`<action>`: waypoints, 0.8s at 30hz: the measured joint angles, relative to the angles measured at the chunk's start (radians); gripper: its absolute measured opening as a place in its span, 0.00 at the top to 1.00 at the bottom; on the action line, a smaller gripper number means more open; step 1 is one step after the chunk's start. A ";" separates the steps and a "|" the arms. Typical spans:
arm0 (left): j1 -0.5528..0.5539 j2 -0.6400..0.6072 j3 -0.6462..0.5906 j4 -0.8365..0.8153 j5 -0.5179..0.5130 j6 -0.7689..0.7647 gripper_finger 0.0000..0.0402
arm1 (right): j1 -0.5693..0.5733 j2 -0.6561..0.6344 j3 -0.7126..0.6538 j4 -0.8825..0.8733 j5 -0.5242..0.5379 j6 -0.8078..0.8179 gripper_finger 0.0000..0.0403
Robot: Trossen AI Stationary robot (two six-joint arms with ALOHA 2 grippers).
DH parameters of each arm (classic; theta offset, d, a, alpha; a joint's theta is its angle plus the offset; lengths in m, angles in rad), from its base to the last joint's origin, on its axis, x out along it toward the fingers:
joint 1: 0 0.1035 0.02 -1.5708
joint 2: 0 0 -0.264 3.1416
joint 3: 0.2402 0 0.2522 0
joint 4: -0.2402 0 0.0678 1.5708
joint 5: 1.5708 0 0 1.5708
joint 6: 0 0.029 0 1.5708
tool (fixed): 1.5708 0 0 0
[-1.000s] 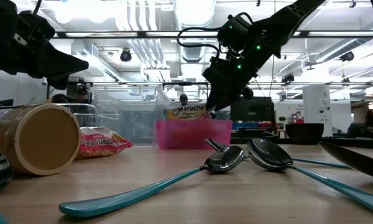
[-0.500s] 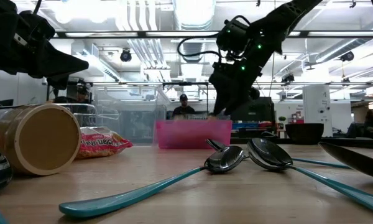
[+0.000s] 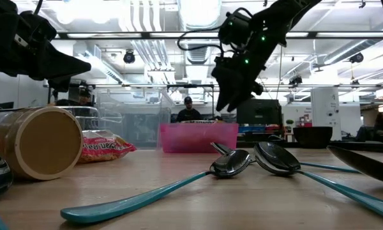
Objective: Pick & Place Food Item
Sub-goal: Put the red noodle pack into the pink bin
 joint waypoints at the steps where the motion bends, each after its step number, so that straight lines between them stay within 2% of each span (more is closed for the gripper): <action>1: 0.000 0.000 0.000 0.000 0.000 0.000 1.00 | 0.009 0.000 0.000 0.018 0.000 -0.008 0.33; 6: 0.000 0.000 0.000 0.000 0.000 0.000 1.00 | 0.070 -0.010 -0.013 0.130 -0.037 -0.069 0.33; 12: 0.000 0.000 0.000 0.000 0.000 0.000 1.00 | 0.141 -0.019 -0.031 0.263 -0.316 -0.166 0.33; 16: 0.000 0.000 0.000 0.000 0.000 0.000 1.00 | 0.191 -0.019 -0.054 0.355 -0.350 -0.200 0.33; 24: 0.000 0.000 0.000 0.000 0.000 0.000 1.00 | 0.278 -0.016 -0.178 0.673 -0.351 -0.214 0.33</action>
